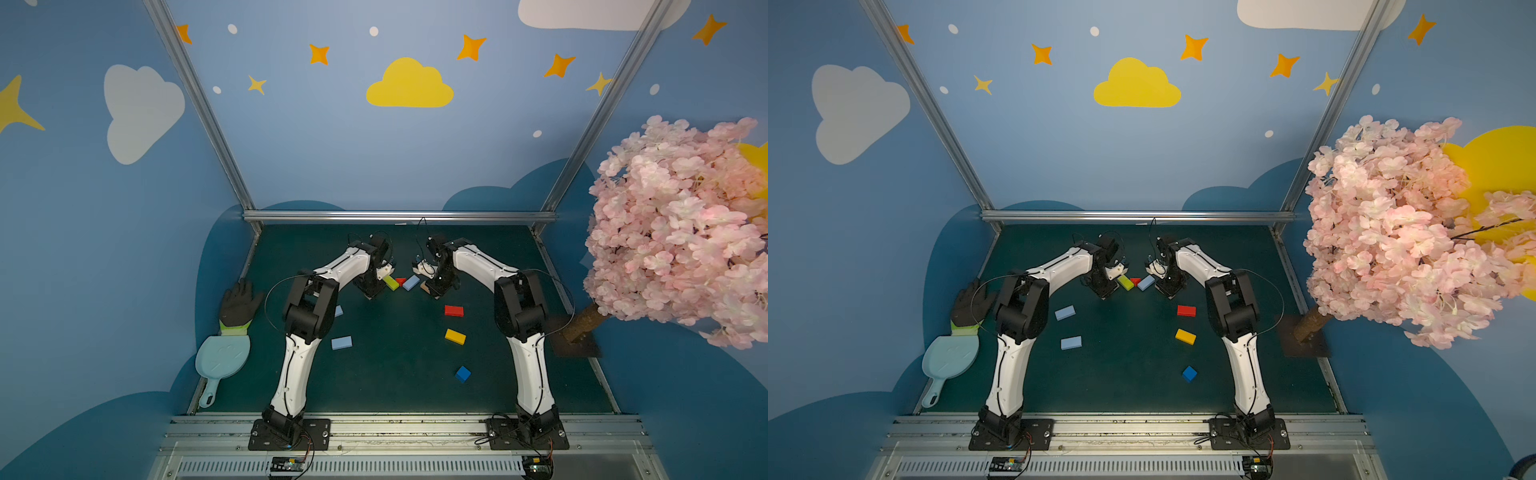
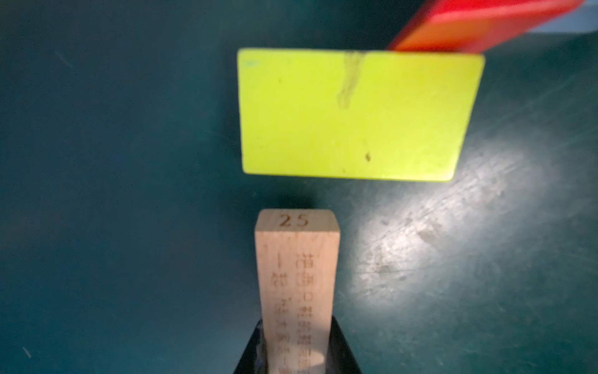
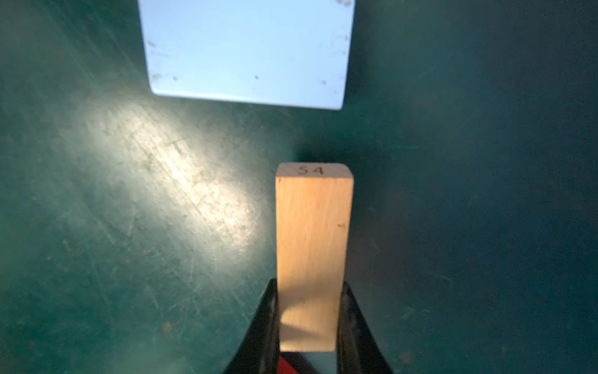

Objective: Assemble a heart with building blocks
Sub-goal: Assemble the building block at the center of the board.

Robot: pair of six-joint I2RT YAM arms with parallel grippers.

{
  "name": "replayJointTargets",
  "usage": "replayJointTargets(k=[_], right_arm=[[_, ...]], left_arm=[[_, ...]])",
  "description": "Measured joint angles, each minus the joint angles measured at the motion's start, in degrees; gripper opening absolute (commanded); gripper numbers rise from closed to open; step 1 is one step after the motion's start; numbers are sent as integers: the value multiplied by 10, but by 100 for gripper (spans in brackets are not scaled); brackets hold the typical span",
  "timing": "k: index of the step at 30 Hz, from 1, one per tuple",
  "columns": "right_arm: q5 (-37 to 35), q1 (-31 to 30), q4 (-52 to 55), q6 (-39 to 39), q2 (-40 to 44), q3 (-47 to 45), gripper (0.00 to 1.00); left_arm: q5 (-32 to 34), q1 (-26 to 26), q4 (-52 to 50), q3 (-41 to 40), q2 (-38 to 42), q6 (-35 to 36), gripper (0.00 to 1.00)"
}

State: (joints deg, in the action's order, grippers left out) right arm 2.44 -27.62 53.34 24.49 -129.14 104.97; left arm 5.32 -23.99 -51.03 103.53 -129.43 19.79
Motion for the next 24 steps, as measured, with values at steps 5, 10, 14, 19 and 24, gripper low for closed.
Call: replayJointTargets(k=[5, 10, 14, 19, 24], right_arm=[[1, 0, 0, 0, -4, 1, 0], [2, 0, 0, 0, -6, 2, 0], [2, 0, 1, 0, -9, 8, 0], [2, -2, 1, 0, -11, 10, 0], [2, -3, 1, 0, -13, 10, 0]], left_arm=[[-3, 3, 0, 7, -3, 1, 9], [-3, 4, -1, 11, -7, 4, 9], [-3, 4, -4, 17, -10, 5, 9], [-2, 4, -4, 17, -10, 6, 9], [-2, 4, -9, 22, -14, 6, 10]])
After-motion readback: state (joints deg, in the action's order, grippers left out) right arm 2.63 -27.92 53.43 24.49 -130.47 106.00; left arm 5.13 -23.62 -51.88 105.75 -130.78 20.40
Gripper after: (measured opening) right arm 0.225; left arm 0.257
